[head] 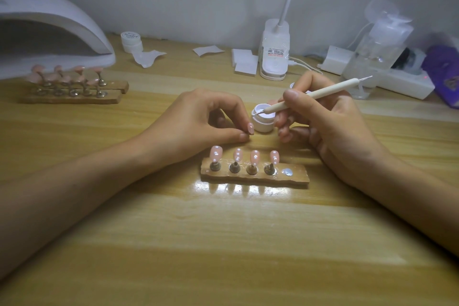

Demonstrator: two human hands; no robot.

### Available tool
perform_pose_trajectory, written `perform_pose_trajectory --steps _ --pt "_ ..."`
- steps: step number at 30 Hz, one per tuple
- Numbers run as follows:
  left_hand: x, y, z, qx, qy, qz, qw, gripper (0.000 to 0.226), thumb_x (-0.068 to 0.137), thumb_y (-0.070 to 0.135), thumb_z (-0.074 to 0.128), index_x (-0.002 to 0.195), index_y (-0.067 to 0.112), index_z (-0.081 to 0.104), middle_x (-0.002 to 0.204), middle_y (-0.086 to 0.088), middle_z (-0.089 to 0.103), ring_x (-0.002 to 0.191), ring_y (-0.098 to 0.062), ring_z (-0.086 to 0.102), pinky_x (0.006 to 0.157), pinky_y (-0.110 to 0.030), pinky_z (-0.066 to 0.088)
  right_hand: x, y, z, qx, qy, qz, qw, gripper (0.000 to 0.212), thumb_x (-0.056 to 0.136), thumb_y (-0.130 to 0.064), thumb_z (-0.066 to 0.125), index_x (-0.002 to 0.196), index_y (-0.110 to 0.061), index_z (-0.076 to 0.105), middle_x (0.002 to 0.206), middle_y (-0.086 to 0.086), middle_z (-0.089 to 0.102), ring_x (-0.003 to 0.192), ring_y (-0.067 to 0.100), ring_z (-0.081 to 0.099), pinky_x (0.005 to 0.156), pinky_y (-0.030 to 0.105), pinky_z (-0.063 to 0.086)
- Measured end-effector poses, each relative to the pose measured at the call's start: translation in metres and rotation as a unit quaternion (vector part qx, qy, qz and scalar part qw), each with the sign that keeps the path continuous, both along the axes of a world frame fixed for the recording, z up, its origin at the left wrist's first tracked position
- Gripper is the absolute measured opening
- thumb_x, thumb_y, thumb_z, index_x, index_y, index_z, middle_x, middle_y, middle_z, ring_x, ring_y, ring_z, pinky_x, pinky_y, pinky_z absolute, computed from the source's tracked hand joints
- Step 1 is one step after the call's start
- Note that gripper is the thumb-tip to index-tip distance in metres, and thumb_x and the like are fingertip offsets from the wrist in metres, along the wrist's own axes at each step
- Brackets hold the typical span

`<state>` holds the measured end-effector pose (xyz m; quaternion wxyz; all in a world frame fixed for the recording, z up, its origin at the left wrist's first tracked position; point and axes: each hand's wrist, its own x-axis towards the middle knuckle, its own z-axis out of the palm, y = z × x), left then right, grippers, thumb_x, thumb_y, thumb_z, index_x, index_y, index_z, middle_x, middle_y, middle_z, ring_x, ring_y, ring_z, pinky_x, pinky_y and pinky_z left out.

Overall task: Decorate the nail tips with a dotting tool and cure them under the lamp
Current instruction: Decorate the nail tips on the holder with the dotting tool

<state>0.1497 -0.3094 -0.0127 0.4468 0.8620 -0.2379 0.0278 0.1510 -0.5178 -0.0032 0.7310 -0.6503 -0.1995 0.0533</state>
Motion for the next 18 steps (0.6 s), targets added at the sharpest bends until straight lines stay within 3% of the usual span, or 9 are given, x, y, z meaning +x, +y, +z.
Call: perform_pose_trajectory --steps 18 --pt "-0.0005 -0.0003 -0.0002 -0.006 0.007 0.003 1.0 0.015 0.077 0.016 0.081 0.077 0.028 0.073 0.069 0.022 0.067 0.066 0.005 0.06 0.063 -0.004 0.039 0.0001 -0.0001 0.0 -0.011 0.003 0.0 1.0 0.017 0.084 -0.023 0.064 0.071 -0.017 0.055 0.069 0.009 0.066 0.058 0.016 0.062 0.054 0.025 0.053"
